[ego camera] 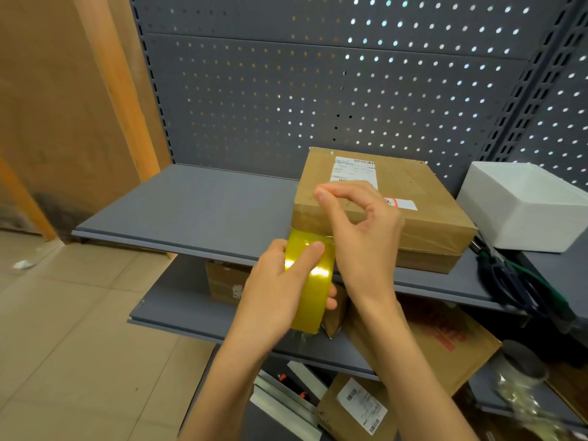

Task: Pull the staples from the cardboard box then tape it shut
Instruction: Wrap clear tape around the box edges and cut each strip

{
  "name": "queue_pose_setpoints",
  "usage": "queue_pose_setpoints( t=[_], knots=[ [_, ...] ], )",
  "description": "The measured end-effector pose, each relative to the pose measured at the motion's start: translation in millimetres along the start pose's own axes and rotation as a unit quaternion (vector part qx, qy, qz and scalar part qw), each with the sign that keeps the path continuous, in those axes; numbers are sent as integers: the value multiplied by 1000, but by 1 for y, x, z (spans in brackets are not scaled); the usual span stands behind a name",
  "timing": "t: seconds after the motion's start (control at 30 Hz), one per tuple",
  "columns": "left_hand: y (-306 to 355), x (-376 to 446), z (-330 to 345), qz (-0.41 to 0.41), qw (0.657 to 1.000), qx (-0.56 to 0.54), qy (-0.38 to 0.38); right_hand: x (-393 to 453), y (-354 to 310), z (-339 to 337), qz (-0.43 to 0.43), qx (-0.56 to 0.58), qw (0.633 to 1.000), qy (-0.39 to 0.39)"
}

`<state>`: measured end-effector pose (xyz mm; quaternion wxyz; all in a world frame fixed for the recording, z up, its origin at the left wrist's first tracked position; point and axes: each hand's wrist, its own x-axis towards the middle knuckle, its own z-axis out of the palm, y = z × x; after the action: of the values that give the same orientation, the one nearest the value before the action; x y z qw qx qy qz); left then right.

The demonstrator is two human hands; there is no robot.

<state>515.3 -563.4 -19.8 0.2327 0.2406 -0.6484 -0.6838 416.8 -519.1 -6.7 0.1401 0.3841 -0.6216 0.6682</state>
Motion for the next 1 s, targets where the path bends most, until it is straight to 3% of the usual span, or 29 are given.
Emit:
queue_pose_setpoints(
  t=[0.27, 1.0],
  knots=[
    [0, 0, -2, -29, 999, -43, -6, 23, 17, -3, 121, 26, 992, -40],
    [12, 19, -18, -39, 997, -65, -27, 40, 45, 25, 65, -255, 963, -56]
  ],
)
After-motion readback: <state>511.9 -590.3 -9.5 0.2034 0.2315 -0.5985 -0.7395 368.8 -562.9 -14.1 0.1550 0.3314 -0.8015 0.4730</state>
